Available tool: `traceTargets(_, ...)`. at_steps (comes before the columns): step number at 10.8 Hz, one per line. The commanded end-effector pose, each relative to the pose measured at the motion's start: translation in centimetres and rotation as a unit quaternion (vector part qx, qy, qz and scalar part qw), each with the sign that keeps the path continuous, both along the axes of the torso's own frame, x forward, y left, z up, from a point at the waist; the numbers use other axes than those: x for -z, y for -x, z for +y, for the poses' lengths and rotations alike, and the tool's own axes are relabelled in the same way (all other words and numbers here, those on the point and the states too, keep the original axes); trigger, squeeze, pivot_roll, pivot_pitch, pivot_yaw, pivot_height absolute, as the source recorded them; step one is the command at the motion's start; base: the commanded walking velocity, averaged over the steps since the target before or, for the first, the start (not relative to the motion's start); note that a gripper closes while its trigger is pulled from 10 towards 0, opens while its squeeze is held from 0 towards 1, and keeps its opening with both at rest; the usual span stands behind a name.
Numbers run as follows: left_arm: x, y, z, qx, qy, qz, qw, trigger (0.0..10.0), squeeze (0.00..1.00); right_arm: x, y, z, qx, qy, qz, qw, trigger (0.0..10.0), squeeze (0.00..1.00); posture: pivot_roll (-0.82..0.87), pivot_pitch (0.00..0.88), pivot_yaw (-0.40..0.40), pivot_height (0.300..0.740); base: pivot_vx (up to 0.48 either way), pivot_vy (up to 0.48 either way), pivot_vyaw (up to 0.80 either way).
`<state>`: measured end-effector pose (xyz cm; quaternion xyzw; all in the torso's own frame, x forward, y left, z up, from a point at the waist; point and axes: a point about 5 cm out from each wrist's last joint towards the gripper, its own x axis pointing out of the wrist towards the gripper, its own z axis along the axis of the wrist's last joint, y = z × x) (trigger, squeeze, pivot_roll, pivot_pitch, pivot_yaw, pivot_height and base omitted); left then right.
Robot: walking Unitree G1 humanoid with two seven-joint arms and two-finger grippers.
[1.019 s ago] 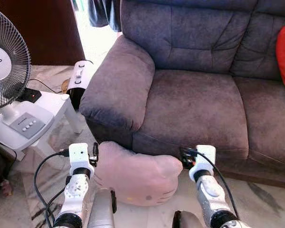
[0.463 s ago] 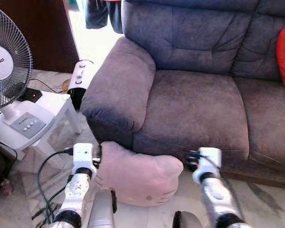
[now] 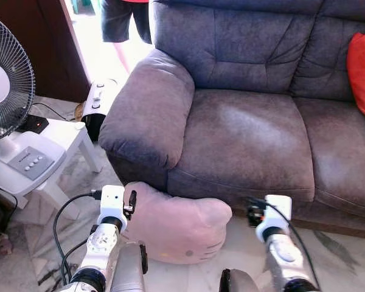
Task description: Move the pillow to the sofa from floor
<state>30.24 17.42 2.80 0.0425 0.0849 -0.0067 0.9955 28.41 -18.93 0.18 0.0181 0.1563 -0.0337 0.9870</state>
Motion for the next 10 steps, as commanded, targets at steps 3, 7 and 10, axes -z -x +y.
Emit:
traceTargets(3,0.44,0.14,0.28,-0.005,-0.003,0.017,1.000,10.0,0.00,0.19,-0.02,0.34,0.000,-0.006,0.009,1.000,10.0,0.00,0.12,0.122,-0.035,0.601,0.000,0.000,0.00)
traceTargets(7,0.44,0.11,0.21,-0.005,-0.002,0.016,1.000,10.0,0.00,0.15,-0.06,0.39,-0.004,-0.005,0.009,1.000,10.0,0.00,0.12,0.125,-0.035,0.601,0.000,0.000,0.00)
traceTargets(10,0.43,0.10,0.32,-0.006,-0.002,0.017,1.000,10.0,0.00,0.14,-0.11,0.61,-0.008,-0.007,0.009,1.000,10.0,0.00,0.12,0.126,-0.036,0.601,0.000,0.000,0.00)
